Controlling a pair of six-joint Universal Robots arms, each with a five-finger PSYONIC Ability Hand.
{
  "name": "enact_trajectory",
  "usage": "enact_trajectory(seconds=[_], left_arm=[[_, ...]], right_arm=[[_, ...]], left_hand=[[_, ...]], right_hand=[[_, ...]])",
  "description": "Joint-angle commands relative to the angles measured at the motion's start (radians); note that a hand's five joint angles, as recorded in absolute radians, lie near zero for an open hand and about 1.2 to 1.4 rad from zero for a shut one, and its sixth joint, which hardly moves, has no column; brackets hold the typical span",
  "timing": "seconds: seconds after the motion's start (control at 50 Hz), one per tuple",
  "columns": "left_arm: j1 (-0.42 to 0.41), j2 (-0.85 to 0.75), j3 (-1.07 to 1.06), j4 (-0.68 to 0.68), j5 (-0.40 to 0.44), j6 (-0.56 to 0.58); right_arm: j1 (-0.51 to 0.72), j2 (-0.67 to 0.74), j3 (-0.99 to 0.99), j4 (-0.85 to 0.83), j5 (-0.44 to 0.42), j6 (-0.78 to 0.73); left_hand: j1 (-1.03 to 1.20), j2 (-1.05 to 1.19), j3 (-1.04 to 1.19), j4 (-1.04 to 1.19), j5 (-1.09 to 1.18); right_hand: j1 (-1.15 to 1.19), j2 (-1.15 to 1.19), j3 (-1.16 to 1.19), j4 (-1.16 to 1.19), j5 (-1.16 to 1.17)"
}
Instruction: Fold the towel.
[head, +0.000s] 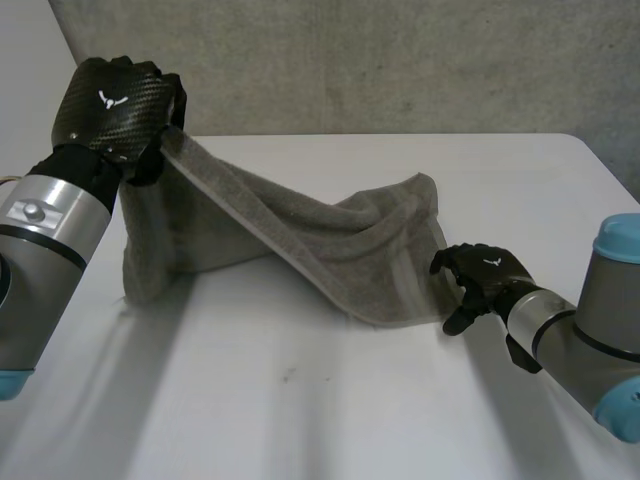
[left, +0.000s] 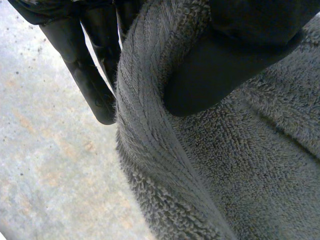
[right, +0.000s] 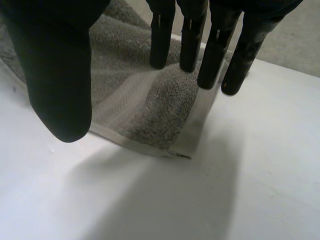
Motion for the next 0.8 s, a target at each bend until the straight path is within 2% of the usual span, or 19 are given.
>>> enact_trajectory(seconds=[0.02, 0.08, 0.32, 0.56, 0.7, 0.8], left_arm=[[0.027, -0.015, -0.040, 0.000, 0.001, -0.003], [0.037, -0.016, -0.054, 0.002, 0.001, -0.005], [0.043, -0.039, -0.068, 0.003, 0.003, -0.005], [0.055, -0.055, -0.069, 0.003, 0.005, -0.005], [0.057, -0.059, -0.071, 0.003, 0.005, -0.005], [0.057, -0.059, -0.071, 0.003, 0.005, -0.005]], right_arm=[[0.003, 0.093, -0.076, 0.006, 0.003, -0.182], [0.007, 0.113, -0.099, 0.003, 0.006, -0.225], [0.015, 0.169, -0.172, 0.004, 0.008, -0.243], [0.015, 0.210, -0.193, 0.008, 0.011, -0.257], [0.017, 0.201, -0.192, 0.014, 0.026, -0.259], [0.017, 0.184, -0.188, 0.037, 0.029, -0.257]], left_hand=[[0.221, 0.180, 0.181, 0.179, 0.181], [0.221, 0.180, 0.181, 0.179, 0.181], [0.221, 0.180, 0.181, 0.179, 0.181], [0.221, 0.180, 0.181, 0.179, 0.181], [0.221, 0.180, 0.181, 0.179, 0.181], [0.221, 0.180, 0.181, 0.179, 0.181]], right_hand=[[0.344, 0.292, 0.280, 0.282, 0.295], [0.435, 0.383, 0.372, 0.374, 0.386], [0.427, 0.375, 0.363, 0.365, 0.378], [0.324, 0.272, 0.261, 0.262, 0.275], [0.195, 0.144, 0.132, 0.134, 0.146], [0.189, 0.137, 0.125, 0.127, 0.140]])
